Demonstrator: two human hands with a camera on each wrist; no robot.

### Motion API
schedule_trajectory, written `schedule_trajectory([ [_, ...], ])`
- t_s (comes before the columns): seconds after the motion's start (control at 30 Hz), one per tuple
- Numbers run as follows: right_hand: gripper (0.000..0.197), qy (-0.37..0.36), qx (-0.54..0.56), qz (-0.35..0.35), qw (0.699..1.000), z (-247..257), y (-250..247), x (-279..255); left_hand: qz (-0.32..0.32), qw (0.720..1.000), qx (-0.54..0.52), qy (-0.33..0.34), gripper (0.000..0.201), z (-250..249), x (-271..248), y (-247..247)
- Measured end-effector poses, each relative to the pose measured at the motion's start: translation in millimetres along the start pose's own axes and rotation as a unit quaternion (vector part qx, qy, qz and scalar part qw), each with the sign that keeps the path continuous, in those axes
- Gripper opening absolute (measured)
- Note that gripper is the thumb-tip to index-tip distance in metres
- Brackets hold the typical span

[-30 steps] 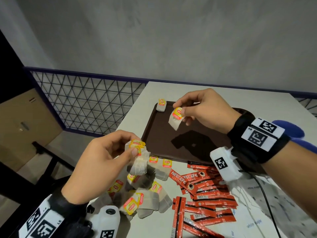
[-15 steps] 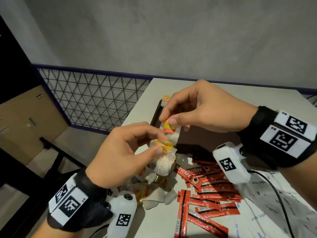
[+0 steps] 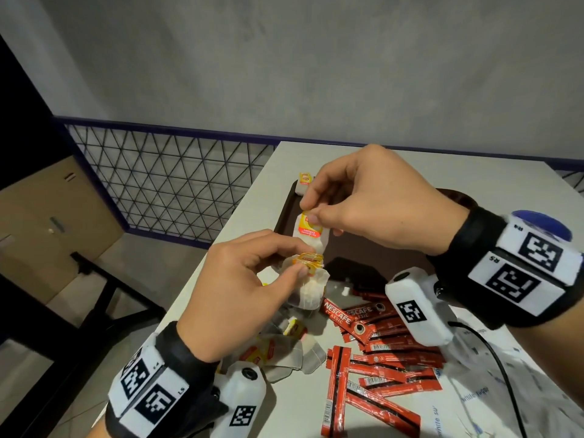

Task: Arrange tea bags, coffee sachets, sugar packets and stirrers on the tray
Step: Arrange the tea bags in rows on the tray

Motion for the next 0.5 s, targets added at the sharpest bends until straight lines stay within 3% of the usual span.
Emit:
schedule_trajectory([
  [0.5,0.014,0.018,0.107,0.024,0.994,-16.6,-5.5,24.4,-0.044,0.998,0.000,-0.039,0.027,7.5,-2.1,-12.4],
])
Point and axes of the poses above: each hand's wrist, its own x-axis towards the middle knuckle, its own y-axis out of the palm, z = x × y, the point moved 2 cm from there along x, towards the middle knuckle, and after that the axes turned 8 degrees about y, right-handed, at the moved point
